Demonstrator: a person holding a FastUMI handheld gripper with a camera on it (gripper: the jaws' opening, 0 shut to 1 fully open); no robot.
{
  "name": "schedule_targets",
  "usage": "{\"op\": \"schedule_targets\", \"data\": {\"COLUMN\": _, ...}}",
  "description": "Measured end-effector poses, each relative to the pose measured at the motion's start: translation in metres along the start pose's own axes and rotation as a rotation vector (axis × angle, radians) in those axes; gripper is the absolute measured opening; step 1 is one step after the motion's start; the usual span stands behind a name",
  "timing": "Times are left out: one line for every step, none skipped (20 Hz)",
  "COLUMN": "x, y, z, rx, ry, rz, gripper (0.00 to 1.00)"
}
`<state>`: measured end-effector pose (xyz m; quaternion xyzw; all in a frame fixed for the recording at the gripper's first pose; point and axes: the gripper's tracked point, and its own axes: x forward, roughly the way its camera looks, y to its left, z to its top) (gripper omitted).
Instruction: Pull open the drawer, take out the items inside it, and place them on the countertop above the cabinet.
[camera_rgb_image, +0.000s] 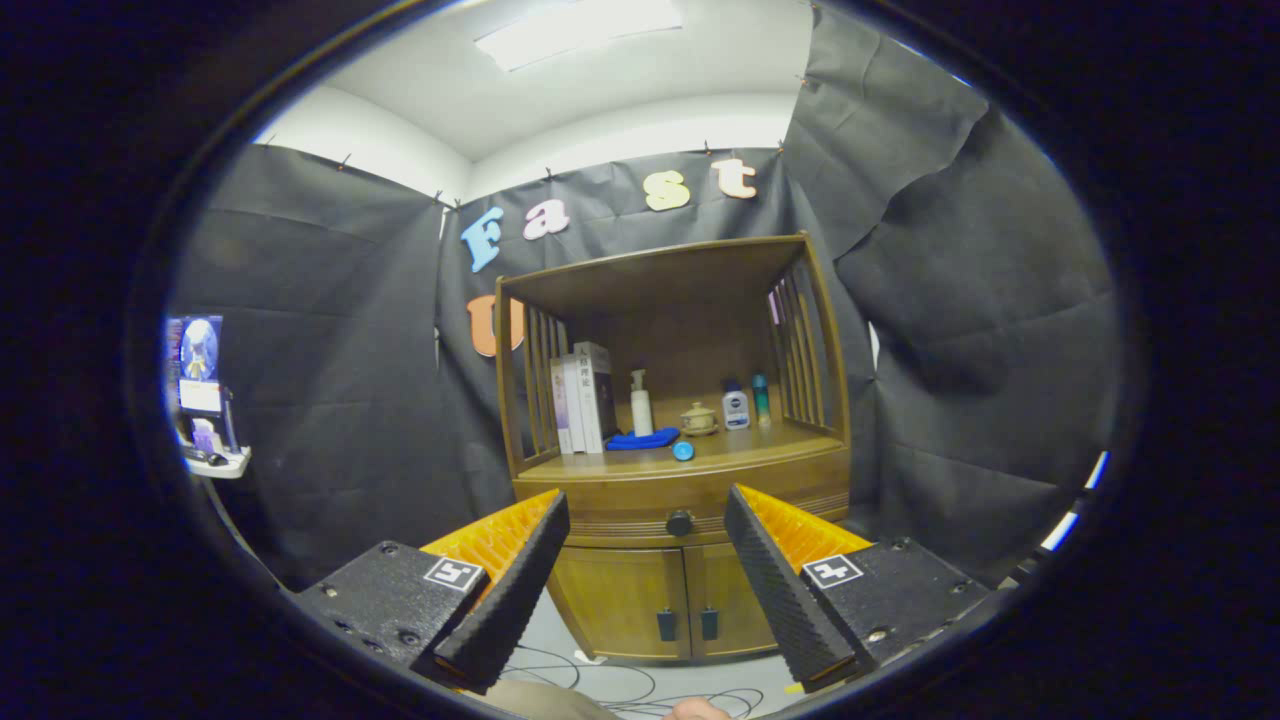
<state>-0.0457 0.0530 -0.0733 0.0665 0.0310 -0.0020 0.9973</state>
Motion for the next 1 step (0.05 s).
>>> {"op": "schedule_targets", "data": {"x": -0.0004, "y": 0.0020, "z": -0.0026, "rx": -0.009, "ry": 0.007, "rz": -0.002, "gripper": 1.00}}
